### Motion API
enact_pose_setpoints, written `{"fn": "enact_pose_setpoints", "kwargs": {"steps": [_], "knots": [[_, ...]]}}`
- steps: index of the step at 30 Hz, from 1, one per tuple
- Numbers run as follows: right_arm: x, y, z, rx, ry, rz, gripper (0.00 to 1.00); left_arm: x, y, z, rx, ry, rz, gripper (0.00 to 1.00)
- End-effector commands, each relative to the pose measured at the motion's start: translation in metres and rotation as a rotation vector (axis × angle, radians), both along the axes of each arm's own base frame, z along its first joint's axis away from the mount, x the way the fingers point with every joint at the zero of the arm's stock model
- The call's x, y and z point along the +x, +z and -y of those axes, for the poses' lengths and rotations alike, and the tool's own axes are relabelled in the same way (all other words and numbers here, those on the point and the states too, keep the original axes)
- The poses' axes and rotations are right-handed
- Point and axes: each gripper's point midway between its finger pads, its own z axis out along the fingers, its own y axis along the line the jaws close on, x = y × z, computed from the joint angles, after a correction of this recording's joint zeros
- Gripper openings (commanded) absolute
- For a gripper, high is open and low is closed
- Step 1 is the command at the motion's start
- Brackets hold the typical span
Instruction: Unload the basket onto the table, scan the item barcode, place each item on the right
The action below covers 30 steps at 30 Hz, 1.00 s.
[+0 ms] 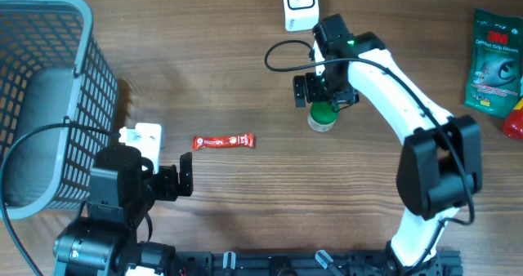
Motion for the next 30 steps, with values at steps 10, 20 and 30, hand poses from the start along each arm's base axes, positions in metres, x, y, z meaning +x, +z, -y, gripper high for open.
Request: {"fn": "enact_pose_setpoints", "kwargs": {"steps": [10,20,30], "knots": [[-0.005,-0.031,0.010,-0.085,0.014,-0.106,0.91,-0.001,-0.001,0.002,-0.010,-0.002,0.001,1.00],[-0.018,-0.052,0.015,-0.116,0.010,-0.193,0.85,-0.001,-0.001,0.002,-0.010,-0.002,0.001,1.00],[-0.024,-0.070,0.017,-0.121,-0.035,-0.203,0.73,-0.001,-0.001,0.002,-0.010,-0.002,0.001,1.00]]}}
